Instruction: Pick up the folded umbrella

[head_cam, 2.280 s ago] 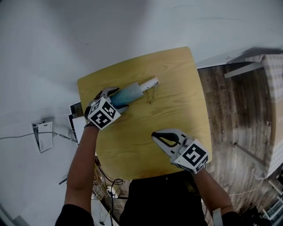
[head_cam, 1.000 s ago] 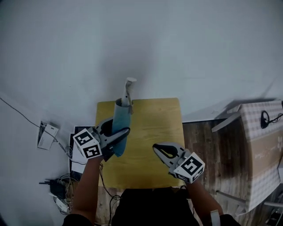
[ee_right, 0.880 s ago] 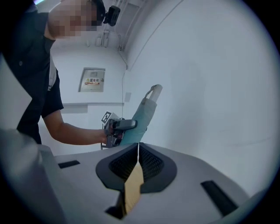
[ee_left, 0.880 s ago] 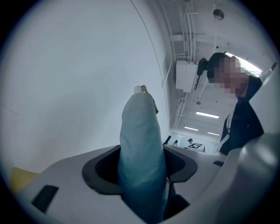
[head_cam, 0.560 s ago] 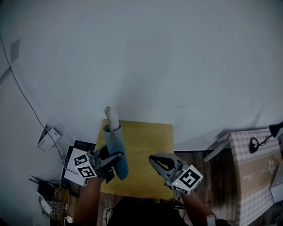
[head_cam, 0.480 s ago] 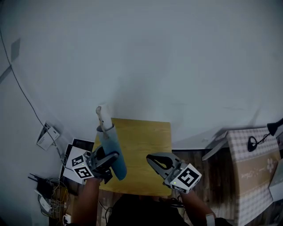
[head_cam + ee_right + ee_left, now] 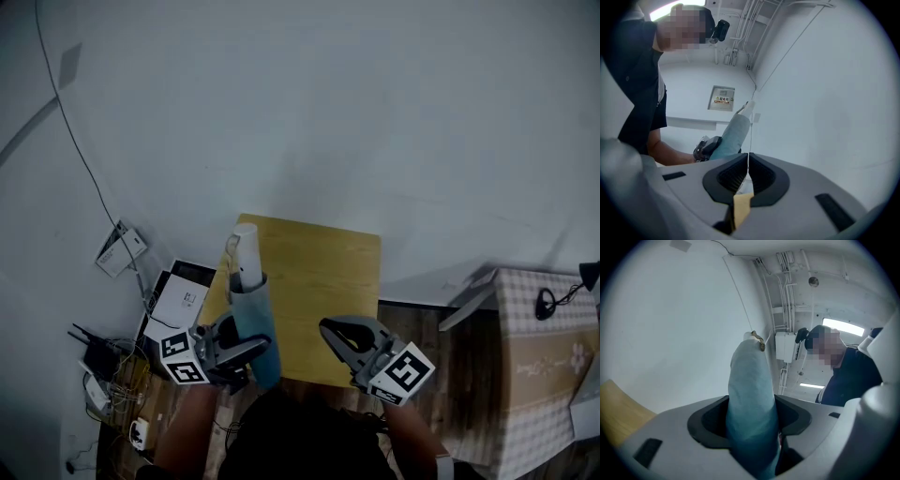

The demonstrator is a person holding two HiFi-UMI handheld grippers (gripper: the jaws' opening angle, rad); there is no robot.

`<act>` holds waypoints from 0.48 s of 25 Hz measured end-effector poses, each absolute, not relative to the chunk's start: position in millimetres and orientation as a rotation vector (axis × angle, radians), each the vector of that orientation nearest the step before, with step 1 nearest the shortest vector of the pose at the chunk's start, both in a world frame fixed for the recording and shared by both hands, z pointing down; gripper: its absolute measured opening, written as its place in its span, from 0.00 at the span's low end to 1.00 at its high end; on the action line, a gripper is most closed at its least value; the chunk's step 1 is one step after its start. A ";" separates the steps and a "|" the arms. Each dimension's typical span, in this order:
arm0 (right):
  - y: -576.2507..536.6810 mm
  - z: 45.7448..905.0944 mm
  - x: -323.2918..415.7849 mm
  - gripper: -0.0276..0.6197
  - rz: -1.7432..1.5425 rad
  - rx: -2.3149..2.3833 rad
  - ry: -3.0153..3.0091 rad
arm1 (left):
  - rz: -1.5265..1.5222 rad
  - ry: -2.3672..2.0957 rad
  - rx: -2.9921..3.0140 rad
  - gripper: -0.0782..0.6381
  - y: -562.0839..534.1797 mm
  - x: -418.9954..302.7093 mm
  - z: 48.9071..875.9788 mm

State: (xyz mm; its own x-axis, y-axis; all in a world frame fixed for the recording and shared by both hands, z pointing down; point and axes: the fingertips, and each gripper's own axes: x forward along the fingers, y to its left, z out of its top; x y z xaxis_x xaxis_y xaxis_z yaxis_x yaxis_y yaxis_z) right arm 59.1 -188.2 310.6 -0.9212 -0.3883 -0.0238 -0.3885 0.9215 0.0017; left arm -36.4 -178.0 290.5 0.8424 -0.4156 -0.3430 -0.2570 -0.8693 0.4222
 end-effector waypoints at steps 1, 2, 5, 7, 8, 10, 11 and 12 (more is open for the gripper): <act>-186.4 310.7 57.1 0.07 0.009 -0.620 3.056 | -0.630 -0.481 2.648 0.51 -174.7 -36.0 290.2; -181.0 310.1 55.4 0.08 0.010 -0.627 3.053 | -0.640 -0.462 2.645 0.51 -167.4 -36.2 290.0; -153.9 304.9 51.3 0.07 0.017 -0.661 3.038 | -0.629 -0.423 2.672 0.51 -134.2 -36.2 288.5; -143.3 301.1 45.2 0.07 0.026 -0.677 3.037 | -0.610 -0.389 2.693 0.51 -121.1 -36.5 285.7; -138.9 300.0 40.2 0.07 0.029 -0.685 3.040 | -0.603 -0.371 2.698 0.51 -115.6 -38.5 284.2; -128.1 298.1 26.2 0.07 0.024 -0.699 3.046 | -0.596 -0.345 2.700 0.51 -102.5 -47.9 281.5; -121.2 296.8 17.5 0.07 0.017 -0.699 3.048 | -0.596 -0.339 2.699 0.51 -94.7 -55.0 280.1; -113.5 295.5 8.0 0.07 0.011 -0.695 3.050 | -0.598 -0.336 2.699 0.51 -86.3 -63.2 278.3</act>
